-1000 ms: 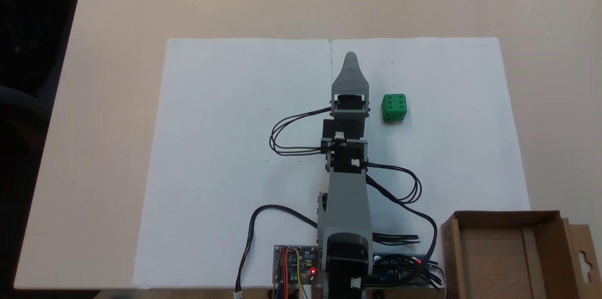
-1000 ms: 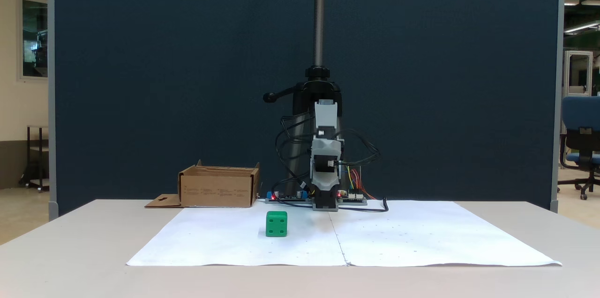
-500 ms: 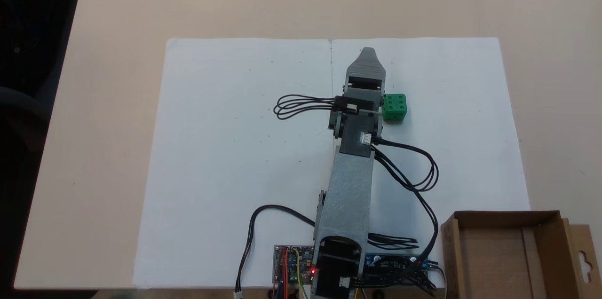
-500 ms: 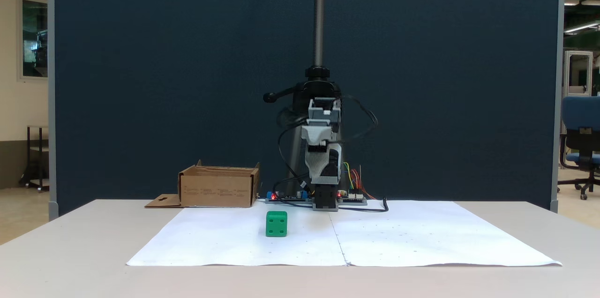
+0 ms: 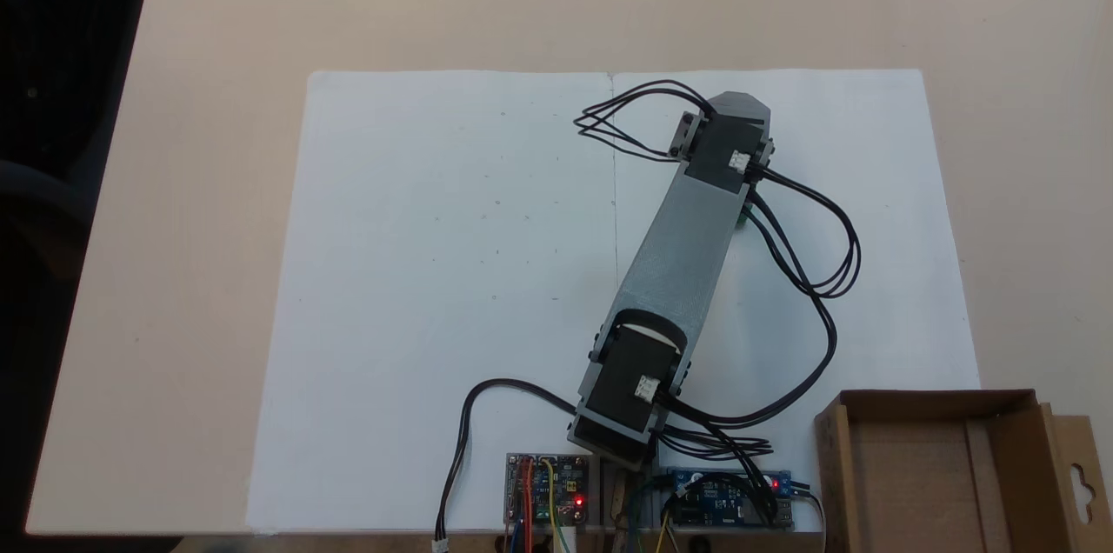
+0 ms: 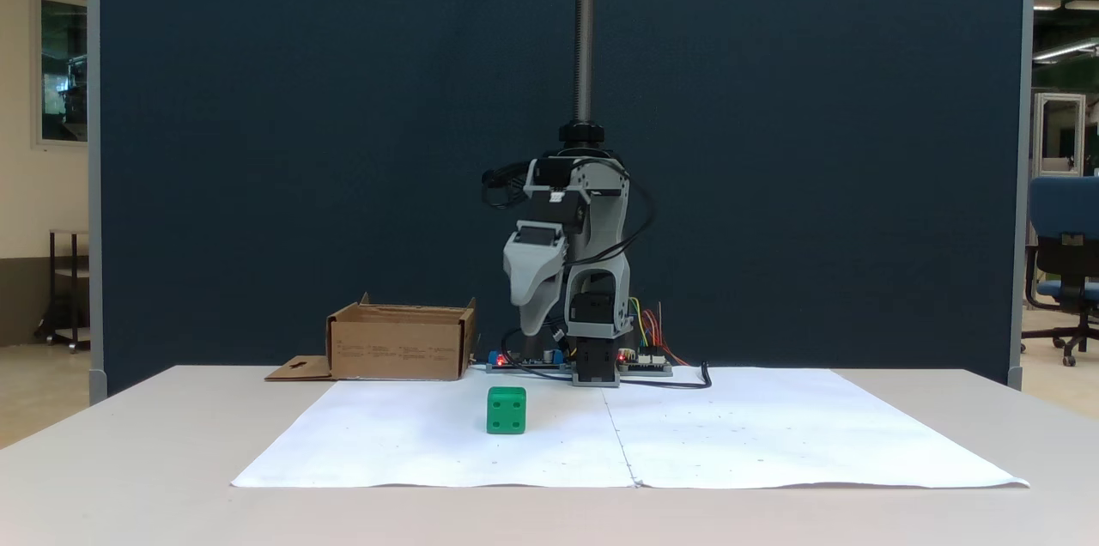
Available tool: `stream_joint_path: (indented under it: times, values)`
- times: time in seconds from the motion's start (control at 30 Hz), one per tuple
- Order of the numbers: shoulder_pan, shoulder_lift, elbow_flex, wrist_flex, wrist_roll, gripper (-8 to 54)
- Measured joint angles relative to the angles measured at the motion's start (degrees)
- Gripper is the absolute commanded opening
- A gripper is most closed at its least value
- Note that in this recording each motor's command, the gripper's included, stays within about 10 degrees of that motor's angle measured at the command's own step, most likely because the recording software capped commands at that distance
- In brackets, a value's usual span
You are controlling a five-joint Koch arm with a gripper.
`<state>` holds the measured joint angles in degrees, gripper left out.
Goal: Grasp a green dice and put it in the bin.
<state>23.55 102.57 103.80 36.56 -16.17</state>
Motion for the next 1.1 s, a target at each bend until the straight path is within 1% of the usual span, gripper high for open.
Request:
stream_joint_path:
  times: [0.33, 0.43, 0.73, 1.1]
  values:
    - [3.8, -4.3, -1.4, 6.2, -10.5, 42.4]
    - [4.6, -6.1, -3.5, 6.3, -10.5, 42.5]
    - [5.4, -9.7, -3.6, 6.3, -12.5, 42.5]
    - [5.5, -14.9, -3.7, 6.3, -12.5, 43.3]
